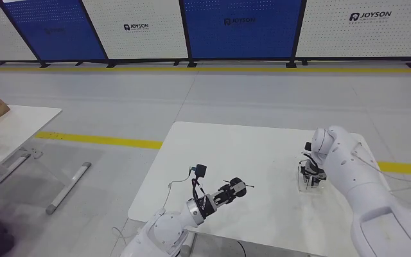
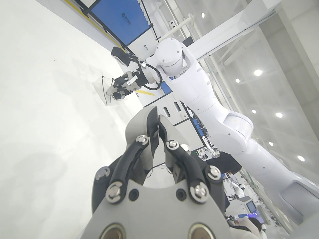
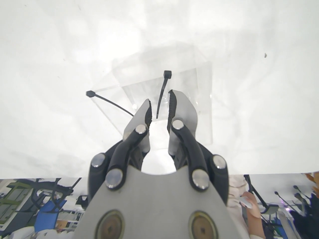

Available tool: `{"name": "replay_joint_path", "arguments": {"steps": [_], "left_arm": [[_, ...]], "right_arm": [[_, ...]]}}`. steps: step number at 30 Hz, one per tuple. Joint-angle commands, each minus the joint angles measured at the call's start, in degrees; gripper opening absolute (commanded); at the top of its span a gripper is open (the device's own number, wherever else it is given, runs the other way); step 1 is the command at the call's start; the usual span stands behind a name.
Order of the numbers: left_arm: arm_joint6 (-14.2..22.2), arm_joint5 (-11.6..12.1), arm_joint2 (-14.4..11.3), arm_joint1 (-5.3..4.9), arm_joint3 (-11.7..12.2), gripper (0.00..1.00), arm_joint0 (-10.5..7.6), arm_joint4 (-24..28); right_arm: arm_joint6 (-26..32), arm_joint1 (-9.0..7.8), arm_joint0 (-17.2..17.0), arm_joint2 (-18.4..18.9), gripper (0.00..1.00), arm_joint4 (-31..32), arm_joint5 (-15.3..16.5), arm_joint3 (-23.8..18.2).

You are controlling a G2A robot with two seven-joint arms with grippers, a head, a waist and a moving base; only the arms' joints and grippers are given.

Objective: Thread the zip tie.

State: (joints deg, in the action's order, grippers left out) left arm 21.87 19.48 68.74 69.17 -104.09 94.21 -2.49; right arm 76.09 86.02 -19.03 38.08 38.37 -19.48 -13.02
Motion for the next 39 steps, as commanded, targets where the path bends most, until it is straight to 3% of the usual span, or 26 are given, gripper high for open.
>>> {"name": "replay_joint_path", "arguments": {"steps": [1,3,11,14,20,25,28,31,39], "left_arm": [[0.0,0.0,0.0,0.0,0.0,0.0,0.0,0.0],[0.0,0.0,0.0,0.0,0.0,0.0,0.0,0.0],[0.0,0.0,0.0,0.0,0.0,0.0,0.0,0.0],[0.0,0.0,0.0,0.0,0.0,0.0,0.0,0.0],[0.0,0.0,0.0,0.0,0.0,0.0,0.0,0.0],[0.0,0.0,0.0,0.0,0.0,0.0,0.0,0.0],[0.0,0.0,0.0,0.0,0.0,0.0,0.0,0.0],[0.0,0.0,0.0,0.0,0.0,0.0,0.0,0.0],[0.0,0.0,0.0,0.0,0.0,0.0,0.0,0.0]], "right_arm": [[-0.06,0.22,0.13,0.0,0.07,0.07,0.0,0.54],[-0.07,0.42,0.27,-0.03,0.0,0.21,0.0,1.06],[-1.61,0.87,0.93,0.41,0.0,0.2,0.45,2.52],[-0.56,0.7,1.18,0.53,0.0,0.23,3.82,2.72],[-1.15,0.34,1.23,0.65,0.0,0.9,5.59,2.45],[-2.46,-0.57,1.13,1.77,0.0,-0.29,9.93,2.13],[-4.1,-1.59,0.9,3.11,0.0,-2.15,15.45,2.05],[-5.26,-2.63,0.69,4.12,0.0,-3.17,18.74,2.05],[-6.47,-5.56,-0.72,6.45,0.0,-4.84,24.89,-0.18]]}}
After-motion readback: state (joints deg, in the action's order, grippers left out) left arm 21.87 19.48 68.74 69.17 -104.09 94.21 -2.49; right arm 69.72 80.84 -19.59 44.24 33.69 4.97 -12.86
